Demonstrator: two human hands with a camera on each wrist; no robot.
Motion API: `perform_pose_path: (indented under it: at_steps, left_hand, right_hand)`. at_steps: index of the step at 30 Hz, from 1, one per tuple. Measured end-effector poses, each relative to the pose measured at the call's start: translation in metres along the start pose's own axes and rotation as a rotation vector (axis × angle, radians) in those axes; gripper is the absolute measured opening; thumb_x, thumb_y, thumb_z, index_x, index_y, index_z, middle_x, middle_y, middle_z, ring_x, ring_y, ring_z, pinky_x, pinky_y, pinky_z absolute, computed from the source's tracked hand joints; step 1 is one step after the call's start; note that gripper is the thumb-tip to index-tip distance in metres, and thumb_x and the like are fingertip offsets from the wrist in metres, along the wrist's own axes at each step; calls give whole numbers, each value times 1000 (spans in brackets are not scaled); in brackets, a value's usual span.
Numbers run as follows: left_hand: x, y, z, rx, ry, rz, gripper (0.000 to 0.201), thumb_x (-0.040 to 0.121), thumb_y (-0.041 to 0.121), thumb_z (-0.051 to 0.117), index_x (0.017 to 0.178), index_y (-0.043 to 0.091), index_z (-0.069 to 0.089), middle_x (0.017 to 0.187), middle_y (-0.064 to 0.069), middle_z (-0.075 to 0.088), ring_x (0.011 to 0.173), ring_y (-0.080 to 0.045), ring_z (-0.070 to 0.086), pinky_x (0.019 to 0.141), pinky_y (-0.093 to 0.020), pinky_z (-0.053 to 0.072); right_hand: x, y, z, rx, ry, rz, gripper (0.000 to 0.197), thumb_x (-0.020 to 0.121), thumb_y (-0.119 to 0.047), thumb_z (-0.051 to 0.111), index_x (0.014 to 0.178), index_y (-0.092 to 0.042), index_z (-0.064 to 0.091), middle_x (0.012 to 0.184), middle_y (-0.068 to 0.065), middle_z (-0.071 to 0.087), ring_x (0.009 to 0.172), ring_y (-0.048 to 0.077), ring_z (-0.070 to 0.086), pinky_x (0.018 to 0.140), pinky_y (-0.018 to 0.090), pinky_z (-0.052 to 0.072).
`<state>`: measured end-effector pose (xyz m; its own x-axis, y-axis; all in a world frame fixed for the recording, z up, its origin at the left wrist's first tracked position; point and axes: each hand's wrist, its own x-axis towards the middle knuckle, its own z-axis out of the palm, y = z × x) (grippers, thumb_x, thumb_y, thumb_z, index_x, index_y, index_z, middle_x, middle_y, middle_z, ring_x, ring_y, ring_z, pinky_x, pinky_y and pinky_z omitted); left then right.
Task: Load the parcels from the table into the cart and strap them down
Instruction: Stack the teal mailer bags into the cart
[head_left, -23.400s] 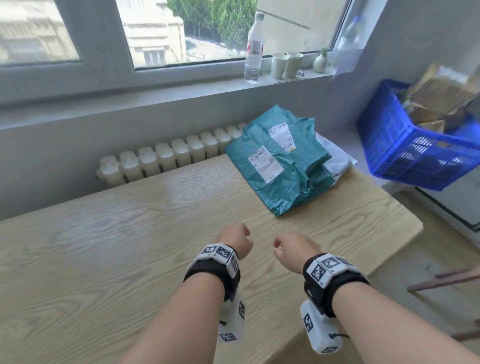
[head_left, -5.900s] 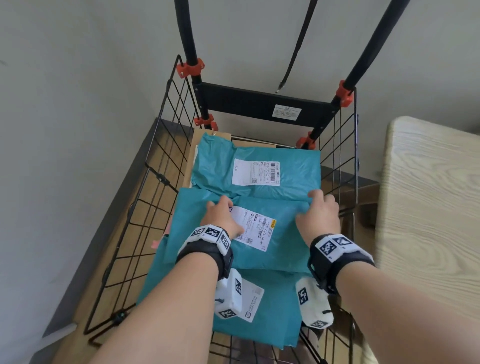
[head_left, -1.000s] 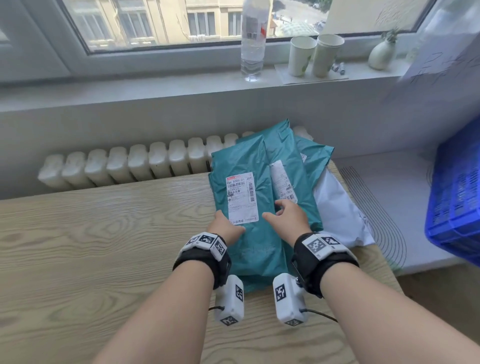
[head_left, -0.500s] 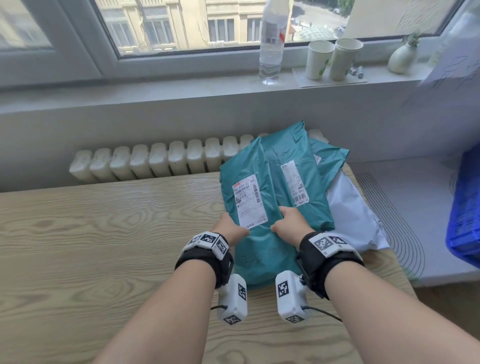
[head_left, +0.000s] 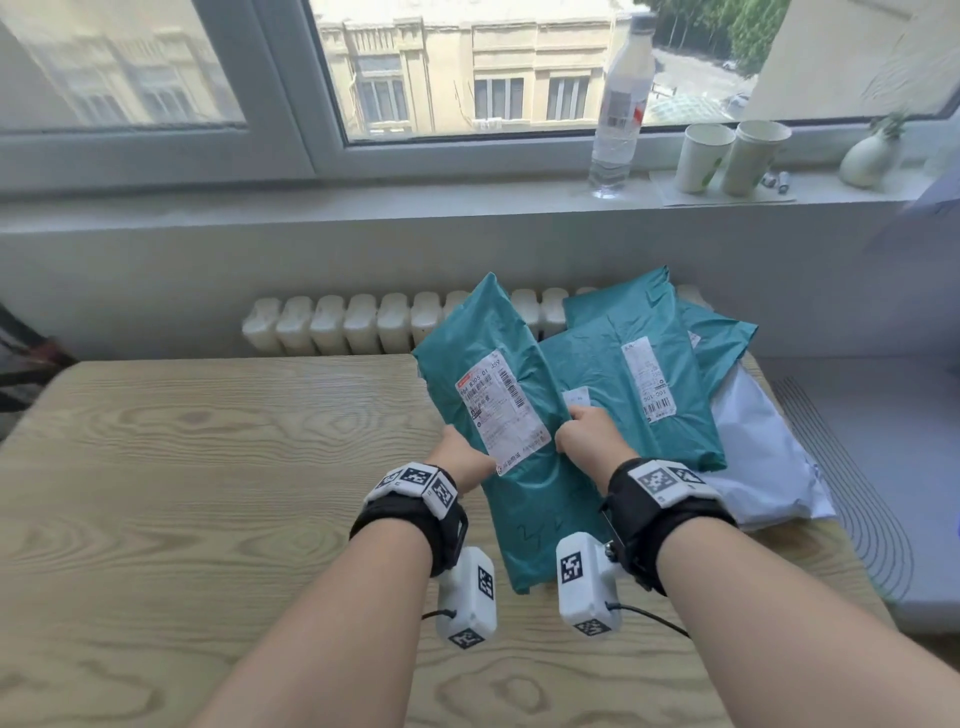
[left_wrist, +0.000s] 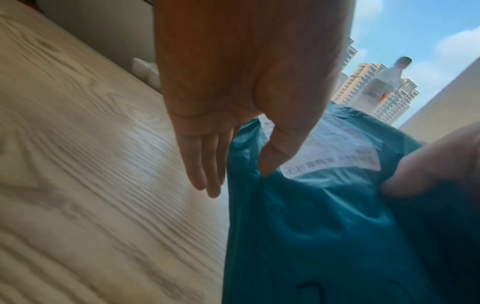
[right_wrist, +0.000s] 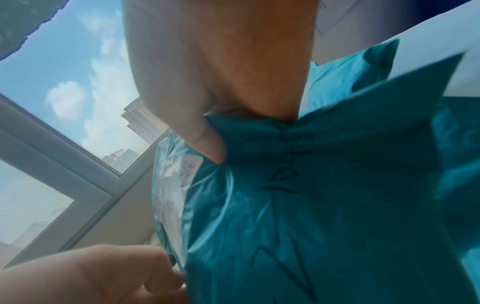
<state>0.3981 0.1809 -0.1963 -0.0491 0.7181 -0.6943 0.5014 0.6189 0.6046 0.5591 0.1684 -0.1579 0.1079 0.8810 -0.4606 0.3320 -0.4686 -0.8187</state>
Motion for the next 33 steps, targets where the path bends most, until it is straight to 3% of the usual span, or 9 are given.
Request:
perform_pose_path:
  at_steps: [5, 7, 11, 14, 20, 24, 28, 29, 33]
  left_hand:
    - [-22, -29, -33, -91, 6, -58, 82, 92, 25, 61, 148, 14, 2, 139, -22, 45, 113, -37, 60, 86, -38, 47]
    - [-32, -46, -53, -126, 33, -76, 81, 93, 27, 57, 148, 13, 0, 137, -21, 48, 111, -35, 61, 89, -38, 48]
    - [-58, -86, -98, -167, 88, -95, 73, 96, 17, 52, 146, 7, 1, 127, -21, 55, 100, -31, 64, 87, -38, 51]
    - [-79, -124, -130, -165, 113, -125, 67, 95, 8, 48, 145, 6, 3, 117, -19, 56, 90, -27, 64, 79, -35, 50]
    - [-109, -201, -192, -290, 195, -134, 78, 84, 10, 58, 145, 15, 9, 118, -12, 54, 92, -24, 66, 81, -36, 54]
    - [-136, -246, -232, -476, 222, -103, 74, 78, 15, 66, 138, 13, 22, 120, -9, 51, 91, -20, 65, 75, -33, 53]
    - [-160, -290, -275, -718, 184, -12, 95, 44, 27, 79, 132, 17, 44, 130, 1, 57, 100, -14, 62, 65, -26, 48]
    - [-166, -300, -285, -802, 182, 20, 89, 42, 25, 80, 126, 17, 50, 128, 3, 59, 102, -15, 59, 67, -27, 47]
    - [-190, -339, -326, -1004, 253, 177, 29, 79, 2, 71, 100, 20, 60, 96, -1, 68, 87, -17, 60, 78, -31, 45]
  right_hand:
    - [-18, -15, 47, -8, -72, -6, 30, 79, 13, 37, 72, -4, 61, 78, 16, 62, 80, 29, 58, 74, 38, 50]
    - [-29, -21, 71, -29, -95, -19, 30, 78, 12, 36, 80, 1, 64, 84, 20, 64, 84, 33, 60, 79, 46, 53]
    - [-55, -35, 120, -85, -133, -40, 30, 81, 10, 37, 76, -4, 63, 77, 15, 63, 79, 30, 59, 72, 38, 50]
    - [-78, -46, 164, -135, -168, -71, 29, 79, 8, 38, 76, -2, 65, 84, 21, 67, 85, 35, 64, 80, 45, 54]
    - [-122, -65, 239, -169, -221, -108, 38, 82, 9, 36, 72, -15, 63, 76, 9, 65, 76, 25, 61, 70, 34, 52]
    - [-149, -81, 279, -161, -232, -121, 41, 83, 13, 32, 71, -12, 62, 69, 8, 61, 66, 23, 57, 55, 24, 46]
    - [-172, -93, 329, -189, -215, -150, 36, 84, 12, 33, 76, -9, 62, 68, 7, 59, 61, 19, 54, 53, 23, 43]
    - [-178, -95, 343, -200, -213, -154, 35, 85, 11, 34, 79, -8, 62, 69, 8, 58, 61, 20, 53, 54, 24, 43]
    - [-196, -100, 394, -254, -213, -188, 31, 85, 8, 36, 83, -8, 62, 74, 10, 61, 70, 25, 58, 71, 36, 51]
